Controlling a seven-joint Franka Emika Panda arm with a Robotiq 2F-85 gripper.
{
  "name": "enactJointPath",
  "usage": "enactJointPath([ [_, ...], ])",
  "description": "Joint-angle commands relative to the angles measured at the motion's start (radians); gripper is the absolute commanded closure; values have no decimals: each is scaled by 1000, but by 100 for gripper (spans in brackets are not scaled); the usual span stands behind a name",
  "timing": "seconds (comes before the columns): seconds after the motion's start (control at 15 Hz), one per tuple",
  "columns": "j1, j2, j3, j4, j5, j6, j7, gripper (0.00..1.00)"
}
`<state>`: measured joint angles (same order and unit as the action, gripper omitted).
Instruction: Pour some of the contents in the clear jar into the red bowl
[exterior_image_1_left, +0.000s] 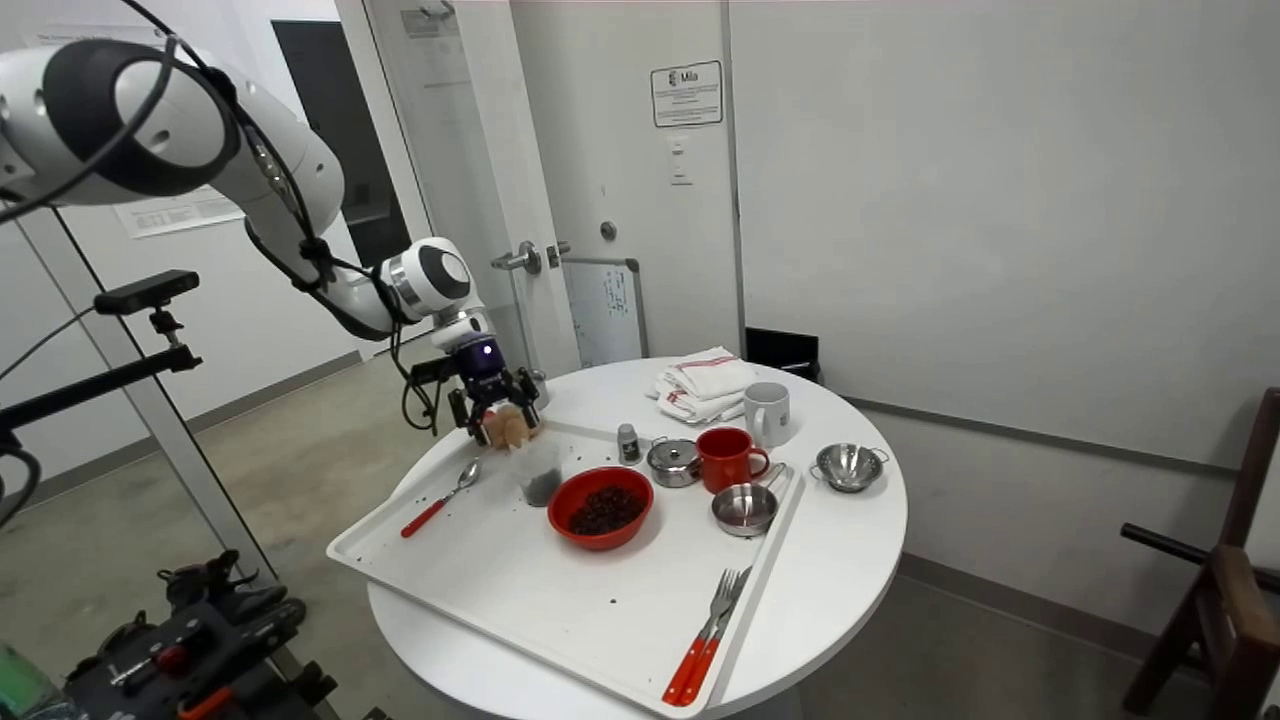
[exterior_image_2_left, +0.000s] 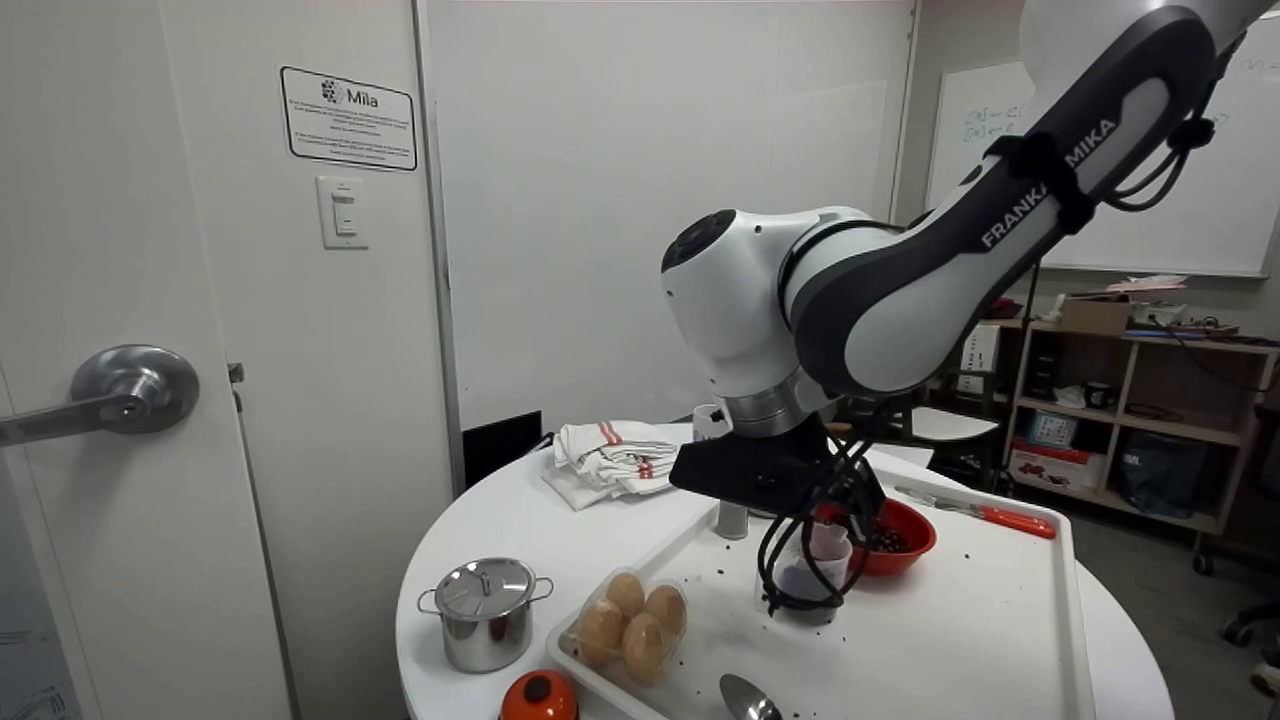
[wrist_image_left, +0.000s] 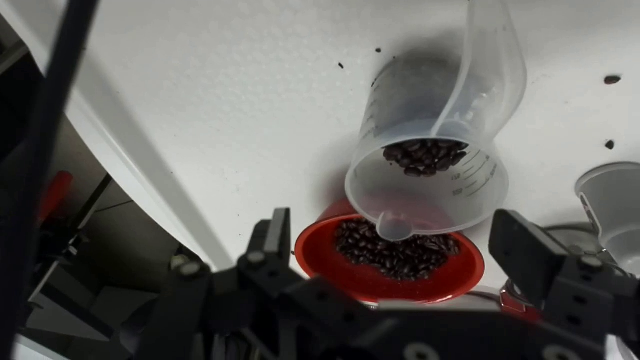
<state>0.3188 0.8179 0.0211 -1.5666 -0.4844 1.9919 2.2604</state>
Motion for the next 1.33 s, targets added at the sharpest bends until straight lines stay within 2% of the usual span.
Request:
enactJointPath([
  [0.0,51,27,-58,46,13,-29,44,0],
  [0.13,36,19,-55,48,59,-47,59,0],
  [0.2,22,1,-41,30,75,-31,26,0],
  [0.27,41,6,-57,16,44,-16,34,0],
  [0.6,36,4,-56,18,62,-17,34,0],
  [0.67,6,-24,-18,-28,60,40,-87,0],
  [1.0,-28,-16,18,-66,121,204,-296,0],
  [1.27,-75,8,54,-70,286,312,-422,0],
])
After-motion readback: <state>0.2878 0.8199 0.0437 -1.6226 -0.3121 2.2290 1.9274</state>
